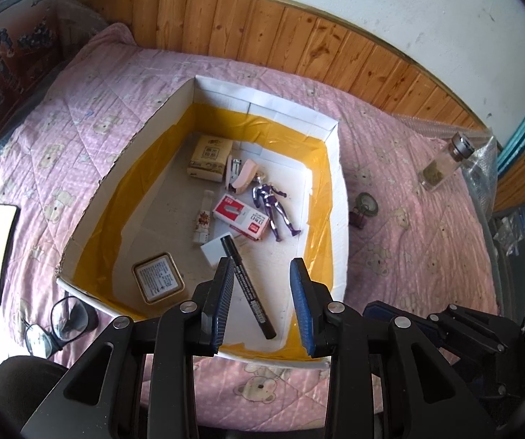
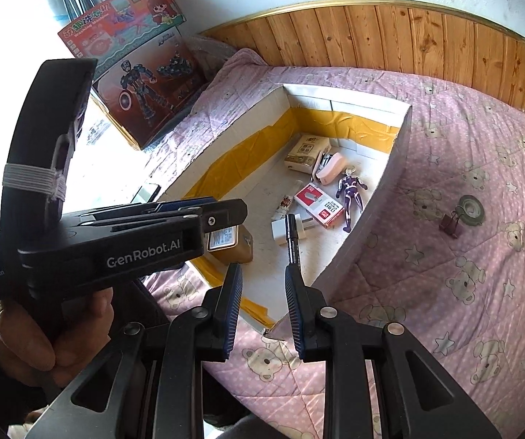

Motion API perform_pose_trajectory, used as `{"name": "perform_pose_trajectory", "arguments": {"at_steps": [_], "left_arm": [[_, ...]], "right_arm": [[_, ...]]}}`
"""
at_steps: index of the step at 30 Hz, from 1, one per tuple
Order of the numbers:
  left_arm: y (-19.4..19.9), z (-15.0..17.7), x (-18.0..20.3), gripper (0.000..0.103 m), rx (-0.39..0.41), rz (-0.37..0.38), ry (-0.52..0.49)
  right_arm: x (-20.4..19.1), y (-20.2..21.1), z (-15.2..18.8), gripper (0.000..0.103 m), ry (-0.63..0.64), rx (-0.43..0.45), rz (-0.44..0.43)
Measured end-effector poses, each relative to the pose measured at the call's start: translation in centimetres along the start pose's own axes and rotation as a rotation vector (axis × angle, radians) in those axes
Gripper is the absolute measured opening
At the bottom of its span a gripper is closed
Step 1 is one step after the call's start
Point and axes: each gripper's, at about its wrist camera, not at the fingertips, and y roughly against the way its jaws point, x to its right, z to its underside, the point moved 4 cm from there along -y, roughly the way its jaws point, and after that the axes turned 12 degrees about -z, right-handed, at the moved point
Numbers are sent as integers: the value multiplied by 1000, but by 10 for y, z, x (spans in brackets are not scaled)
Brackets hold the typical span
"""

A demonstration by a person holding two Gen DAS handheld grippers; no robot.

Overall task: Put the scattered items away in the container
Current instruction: 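Withdraw both tools from the box toward the binder clip and tape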

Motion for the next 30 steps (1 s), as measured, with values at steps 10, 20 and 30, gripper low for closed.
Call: {"name": "perform_pose_trajectory", "arguments": {"at_steps": [10, 20, 30], "left_arm": [[39, 20, 15, 37, 111, 32, -58], [54, 36, 47, 39, 152, 103, -88], [27, 37, 109, 40, 95, 175, -155]], "right_arm": [[-1, 11, 3, 34, 31, 30, -24], [23, 32, 18, 34, 7, 86, -61], [95, 57, 30, 34, -110, 115, -9]]}}
